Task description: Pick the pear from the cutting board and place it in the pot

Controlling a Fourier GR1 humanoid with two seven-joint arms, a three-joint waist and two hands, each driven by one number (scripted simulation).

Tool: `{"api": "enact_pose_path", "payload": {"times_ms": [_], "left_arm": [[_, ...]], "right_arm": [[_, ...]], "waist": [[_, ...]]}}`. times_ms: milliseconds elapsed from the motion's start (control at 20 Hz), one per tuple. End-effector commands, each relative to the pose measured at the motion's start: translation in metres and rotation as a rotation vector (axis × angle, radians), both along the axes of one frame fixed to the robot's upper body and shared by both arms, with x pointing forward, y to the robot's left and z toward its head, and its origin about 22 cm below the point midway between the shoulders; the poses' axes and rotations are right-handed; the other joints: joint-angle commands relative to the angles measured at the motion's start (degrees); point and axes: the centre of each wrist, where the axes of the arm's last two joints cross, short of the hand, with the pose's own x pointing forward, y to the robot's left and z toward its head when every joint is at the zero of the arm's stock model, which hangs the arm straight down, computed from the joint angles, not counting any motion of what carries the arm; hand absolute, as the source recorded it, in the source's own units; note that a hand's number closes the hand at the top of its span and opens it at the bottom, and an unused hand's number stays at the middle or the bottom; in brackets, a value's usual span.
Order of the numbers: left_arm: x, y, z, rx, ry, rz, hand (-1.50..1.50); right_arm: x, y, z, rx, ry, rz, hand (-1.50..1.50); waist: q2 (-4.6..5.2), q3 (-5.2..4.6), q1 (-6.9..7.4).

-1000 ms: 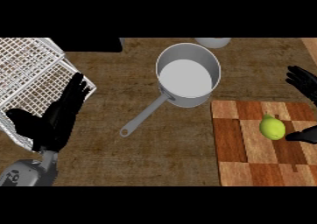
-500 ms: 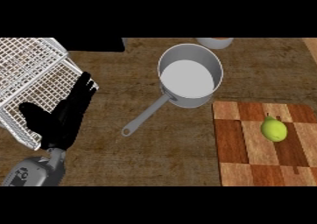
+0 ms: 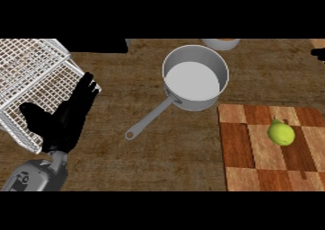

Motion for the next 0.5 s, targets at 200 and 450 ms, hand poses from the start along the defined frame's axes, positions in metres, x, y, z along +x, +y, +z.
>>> {"api": "enact_pose_path", "payload": {"times_ms": [200,450], "left_arm": [[-0.006,0.006,-0.011,-0.008,0.000,0.025,0.00],[-0.002,0.007,-0.002,-0.017,0.013,0.007,0.00]], "right_arm": [[0.019,0.016,-0.043,-0.096,0.133,0.013,-1.50],[0.026,0.033,-0.056,-0.180,0.220,0.044,-1.50]], "waist": [[-0.14,0.05,-0.95],[-0.23,0.03,-1.28]]}}
